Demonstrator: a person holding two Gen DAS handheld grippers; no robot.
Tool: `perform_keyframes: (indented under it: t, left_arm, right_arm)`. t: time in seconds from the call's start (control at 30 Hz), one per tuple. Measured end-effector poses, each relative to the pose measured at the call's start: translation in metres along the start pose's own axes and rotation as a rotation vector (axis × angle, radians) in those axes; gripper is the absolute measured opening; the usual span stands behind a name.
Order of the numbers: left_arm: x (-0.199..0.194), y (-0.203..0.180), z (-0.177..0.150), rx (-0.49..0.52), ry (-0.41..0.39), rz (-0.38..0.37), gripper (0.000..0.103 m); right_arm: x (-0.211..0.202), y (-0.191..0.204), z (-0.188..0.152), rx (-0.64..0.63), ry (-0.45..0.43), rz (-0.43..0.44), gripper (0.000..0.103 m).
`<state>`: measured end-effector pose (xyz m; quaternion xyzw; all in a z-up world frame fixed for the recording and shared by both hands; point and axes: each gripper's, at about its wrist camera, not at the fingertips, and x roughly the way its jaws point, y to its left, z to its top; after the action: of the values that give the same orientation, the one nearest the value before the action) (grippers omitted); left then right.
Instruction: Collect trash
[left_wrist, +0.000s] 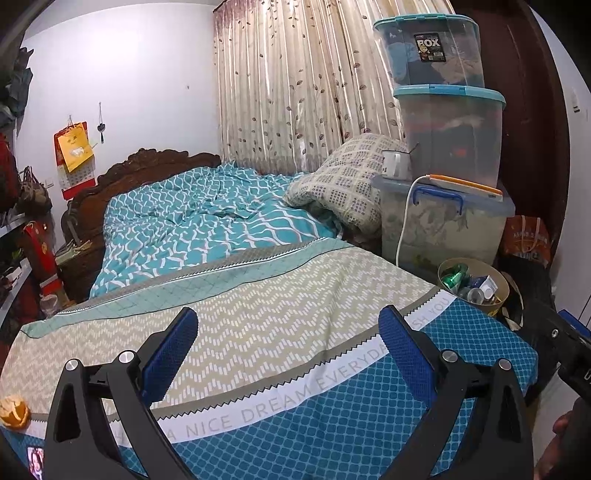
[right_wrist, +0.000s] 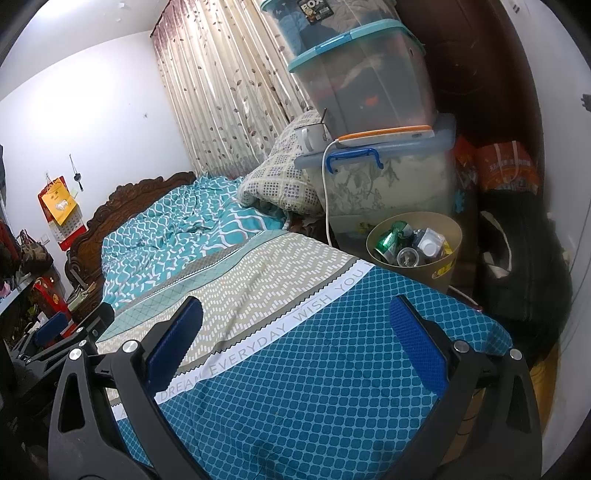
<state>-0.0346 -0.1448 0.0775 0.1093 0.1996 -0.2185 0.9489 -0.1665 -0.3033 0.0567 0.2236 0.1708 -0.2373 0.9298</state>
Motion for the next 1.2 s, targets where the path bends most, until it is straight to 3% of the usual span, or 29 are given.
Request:
perform_keyframes:
  t: [1.2]
  left_arm:
    - [-0.0024,0.0004,-0.0045,0.016,0.004,0.017,0.094]
  right_arm:
    - [0.0016,0.004,0.0007,0.002,0.004,0.014,0.1]
